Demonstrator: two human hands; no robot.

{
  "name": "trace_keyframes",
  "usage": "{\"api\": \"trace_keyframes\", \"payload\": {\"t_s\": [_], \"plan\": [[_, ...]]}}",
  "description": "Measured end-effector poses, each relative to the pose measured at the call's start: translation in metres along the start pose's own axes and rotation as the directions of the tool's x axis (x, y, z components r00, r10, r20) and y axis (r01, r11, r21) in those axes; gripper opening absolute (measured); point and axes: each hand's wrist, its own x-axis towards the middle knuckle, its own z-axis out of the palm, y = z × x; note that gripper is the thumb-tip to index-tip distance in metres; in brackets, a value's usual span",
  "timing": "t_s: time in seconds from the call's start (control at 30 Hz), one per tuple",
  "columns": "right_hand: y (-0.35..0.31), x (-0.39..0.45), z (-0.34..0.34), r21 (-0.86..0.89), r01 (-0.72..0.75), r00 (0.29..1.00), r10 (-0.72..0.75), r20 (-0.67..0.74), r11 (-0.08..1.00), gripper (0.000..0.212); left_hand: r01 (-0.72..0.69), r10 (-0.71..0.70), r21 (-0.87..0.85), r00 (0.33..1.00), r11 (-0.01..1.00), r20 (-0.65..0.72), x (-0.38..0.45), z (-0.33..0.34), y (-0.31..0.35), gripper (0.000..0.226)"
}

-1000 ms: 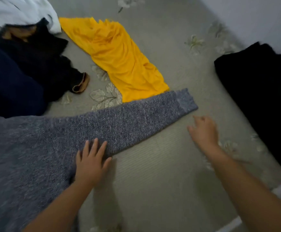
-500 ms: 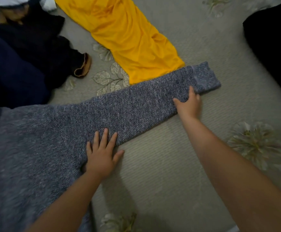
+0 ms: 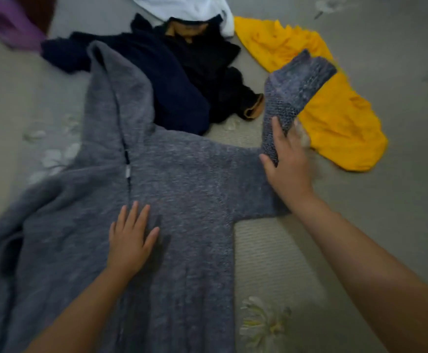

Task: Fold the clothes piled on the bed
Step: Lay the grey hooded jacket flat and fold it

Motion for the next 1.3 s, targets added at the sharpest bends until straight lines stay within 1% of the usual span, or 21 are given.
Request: {"api": "trace_keyframes", "payload": {"t_s": [0.07,0.17,0.23,0.27,0.33,0.37,0.4,0.43,0.53,0.6,0.63,0.7,0.77,0.8,0.87,0.93,1.03,1.13,1.2,1.23,1.3], "plan": [[-0.063,-0.003,0.035,0.037,0.115,0.993,-0.115,-0.010,0.993,0.064,0.054,-0.054,-0.016,0.998,0.998,-0.029,-0.012,-0.020,-0.054,0.074],[-0.156,-0.010,0.102,0.077,0.203,0.973,-0.210,0.092,0.976,0.065,0.106,-0.107,-0.017,0.992,0.994,-0.069,-0.031,-0.045,-0.140,0.084],[-0.208,-0.018,0.153,0.053,0.281,0.950,-0.285,0.129,0.958,0.070,0.131,-0.130,0.006,0.988,0.991,-0.084,-0.043,-0.055,-0.196,0.088],[-0.230,-0.025,0.179,0.047,0.311,0.926,-0.314,0.208,0.949,0.074,0.139,-0.137,0.024,0.988,0.990,-0.073,-0.048,-0.058,-0.222,0.087],[-0.259,-0.044,0.227,-0.029,0.333,0.809,-0.270,0.522,0.942,0.073,0.120,-0.118,0.058,0.992,0.991,-0.033,-0.057,-0.059,-0.268,0.084],[-0.264,-0.055,0.246,-0.089,0.309,0.724,-0.174,0.667,0.947,0.068,0.101,-0.100,0.073,0.995,0.992,-0.022,-0.059,-0.058,-0.287,0.084],[-0.267,-0.066,0.259,-0.153,0.286,0.657,-0.077,0.750,0.946,0.061,0.091,-0.089,0.078,0.996,0.993,-0.022,-0.060,-0.057,-0.303,0.085],[-0.268,-0.072,0.266,-0.195,0.279,0.632,-0.027,0.774,0.940,0.055,0.083,-0.081,0.068,0.996,0.994,-0.040,-0.060,-0.057,-0.314,0.085],[-0.267,-0.076,0.266,-0.215,0.268,0.648,-0.010,0.762,0.939,0.052,0.061,-0.063,-0.019,0.991,0.998,-0.118,-0.057,-0.060,-0.330,0.085],[-0.262,-0.073,0.258,-0.206,0.300,0.618,-0.026,0.786,0.932,0.052,0.070,-0.082,-0.092,0.986,0.993,-0.144,-0.054,-0.059,-0.338,0.082],[-0.259,-0.073,0.254,-0.195,0.303,0.602,-0.029,0.798,0.933,0.052,0.099,-0.122,-0.150,0.982,0.984,-0.148,-0.051,-0.058,-0.341,0.079],[-0.258,-0.071,0.246,-0.163,0.273,0.577,-0.025,0.816,0.948,0.049,0.222,-0.282,-0.323,0.947,0.920,-0.153,-0.041,-0.060,-0.347,0.069],[-0.259,-0.069,0.240,-0.139,0.207,0.572,-0.005,0.820,0.968,0.045,0.395,-0.461,-0.494,0.887,0.775,-0.012,-0.028,-0.067,-0.350,0.055],[-0.262,-0.066,0.237,-0.133,0.178,0.574,0.007,0.819,0.975,0.043,0.460,-0.485,-0.520,0.869,0.719,0.097,-0.022,-0.071,-0.351,0.053],[-0.270,-0.060,0.234,-0.129,0.145,0.602,0.016,0.798,0.981,0.040,0.497,-0.415,-0.489,0.868,0.717,0.274,-0.017,-0.078,-0.350,0.056],[-0.279,-0.059,0.235,-0.117,0.121,0.650,0.011,0.760,0.986,0.039,0.478,-0.360,-0.433,0.873,0.765,0.328,-0.020,-0.080,-0.346,0.059],[-0.291,-0.058,0.244,-0.095,0.088,0.732,0.000,0.682,0.991,0.042,0.487,-0.399,-0.377,0.870,0.788,0.290,-0.030,-0.078,-0.341,0.066],[-0.304,-0.053,0.257,-0.116,0.106,0.793,-0.013,0.609,0.988,0.052,0.464,-0.395,-0.408,0.885,0.787,0.245,-0.045,-0.077,-0.335,0.063],[-0.313,-0.046,0.265,-0.147,0.173,0.763,-0.038,0.645,0.974,0.058,0.410,-0.348,-0.467,0.912,0.783,0.217,-0.050,-0.076,-0.333,0.050],[-0.319,-0.042,0.269,-0.159,0.209,0.724,-0.044,0.689,0.965,0.060,0.391,-0.346,-0.494,0.920,0.776,0.185,-0.049,-0.076,-0.336,0.043],[-0.326,-0.038,0.278,-0.182,0.271,0.624,-0.029,0.781,0.945,0.062,0.387,-0.422,-0.552,0.904,0.738,0.071,-0.038,-0.084,-0.347,0.033]]}}
